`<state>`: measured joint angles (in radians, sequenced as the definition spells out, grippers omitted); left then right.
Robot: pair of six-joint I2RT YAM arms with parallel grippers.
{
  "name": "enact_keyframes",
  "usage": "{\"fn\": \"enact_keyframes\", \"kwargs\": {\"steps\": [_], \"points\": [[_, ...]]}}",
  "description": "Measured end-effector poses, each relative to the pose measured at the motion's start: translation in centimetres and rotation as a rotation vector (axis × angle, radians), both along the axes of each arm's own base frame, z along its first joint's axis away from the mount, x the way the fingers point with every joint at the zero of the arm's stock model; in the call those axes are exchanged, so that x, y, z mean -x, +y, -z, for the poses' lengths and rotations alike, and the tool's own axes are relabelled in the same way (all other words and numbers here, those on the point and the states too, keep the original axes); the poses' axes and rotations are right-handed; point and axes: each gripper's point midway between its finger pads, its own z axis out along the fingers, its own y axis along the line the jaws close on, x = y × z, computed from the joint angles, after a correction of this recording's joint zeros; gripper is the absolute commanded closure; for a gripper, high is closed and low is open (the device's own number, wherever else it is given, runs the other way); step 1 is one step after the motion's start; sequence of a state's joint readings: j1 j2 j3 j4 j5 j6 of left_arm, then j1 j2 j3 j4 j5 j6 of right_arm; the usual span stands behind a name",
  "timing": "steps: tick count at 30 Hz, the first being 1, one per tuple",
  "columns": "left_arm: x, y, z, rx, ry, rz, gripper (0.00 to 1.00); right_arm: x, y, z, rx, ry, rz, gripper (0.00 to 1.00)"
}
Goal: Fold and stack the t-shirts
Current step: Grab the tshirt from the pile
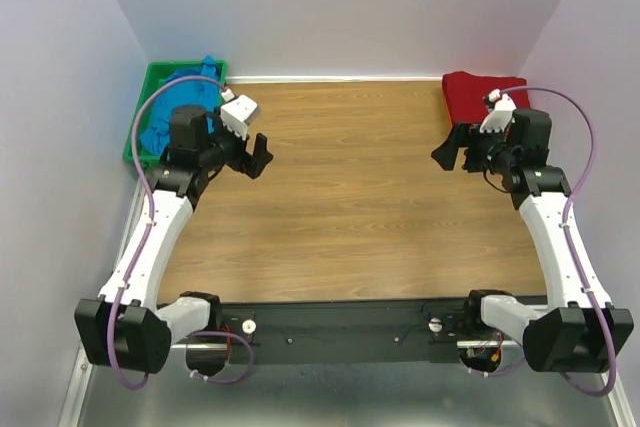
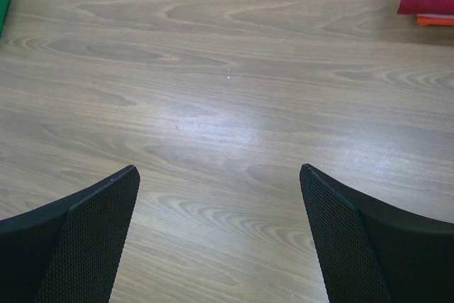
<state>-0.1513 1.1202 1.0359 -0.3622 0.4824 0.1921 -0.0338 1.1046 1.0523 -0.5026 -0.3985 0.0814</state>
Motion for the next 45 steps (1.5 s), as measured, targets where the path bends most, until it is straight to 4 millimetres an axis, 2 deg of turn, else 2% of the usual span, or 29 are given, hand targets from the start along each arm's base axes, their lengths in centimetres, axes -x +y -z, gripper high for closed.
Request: {"fn": "enact_keyframes", "kwargs": {"steps": [1,4,7,9,12,15,17,19,23,24,28,39,42,43,44,45], "points": [[-0.2,0.2,-0.2,-0.004,0.006,0.002,0.1,0.0,0.0,0.2,0.003,0.006,-0.002,0.0],[-2.7,2.0,-1.6,-0.03,0.006,-0.023,0.1,0.0,0.0,1.3,0.012,0.043,-0.014,0.0],[-7.1,5.1,-3.3,-0.066,-0.011,-0.087,0.1,-0.3,-0.1,2.5,0.02,0.084,-0.022,0.0],[-11.0,8.2,-3.8,-0.091,-0.006,-0.15,0.1,-0.4,-0.1,3.4,0.027,0.115,-0.025,0.0],[-16.1,12.9,-2.7,-0.108,0.035,-0.244,0.1,-0.7,-0.6,4.3,0.045,0.149,-0.008,0.0],[-20.4,17.7,0.4,-0.118,0.114,-0.339,0.1,-1.7,-1.5,5.0,0.071,0.18,0.036,0.0],[-22.2,19.8,2.1,-0.126,0.146,-0.389,0.1,-2.2,-1.8,5.5,0.075,0.203,0.059,0.0],[-24.2,21.8,4.7,-0.144,0.18,-0.45,0.1,-2.8,-2.1,6.1,0.079,0.227,0.077,0.0],[-26.0,23.2,9.5,-0.18,0.243,-0.496,0.1,-3.4,-2.4,8.1,0.087,0.289,0.095,0.0],[-26.1,23.3,10.1,-0.183,0.253,-0.499,0.1,-3.3,-2.5,8.5,0.091,0.304,0.099,0.0],[-27.2,24.1,13.5,-0.216,0.278,-0.518,0.1,-3.3,-2.6,8.8,0.102,0.312,0.099,0.0],[-28.8,26.4,20.6,-0.326,0.33,-0.543,0.1,-4.1,-2.7,9.0,0.12,0.312,0.075,0.0],[-29.0,26.5,20.4,-0.342,0.316,-0.531,0.1,-4.2,-2.5,9.2,0.123,0.329,0.044,0.0],[-28.9,26.6,20.5,-0.345,0.317,-0.528,0.13,-4.2,-2.3,9.3,0.121,0.337,0.03,0.0],[-28.9,26.6,20.5,-0.351,0.315,-0.523,0.28,-4.2,-2.1,9.4,0.118,0.346,0.013,0.0],[-28.9,26.6,20.5,-0.355,0.314,-0.517,0.38,-4.2,-2.0,9.5,0.117,0.353,0.002,0.0]]}}
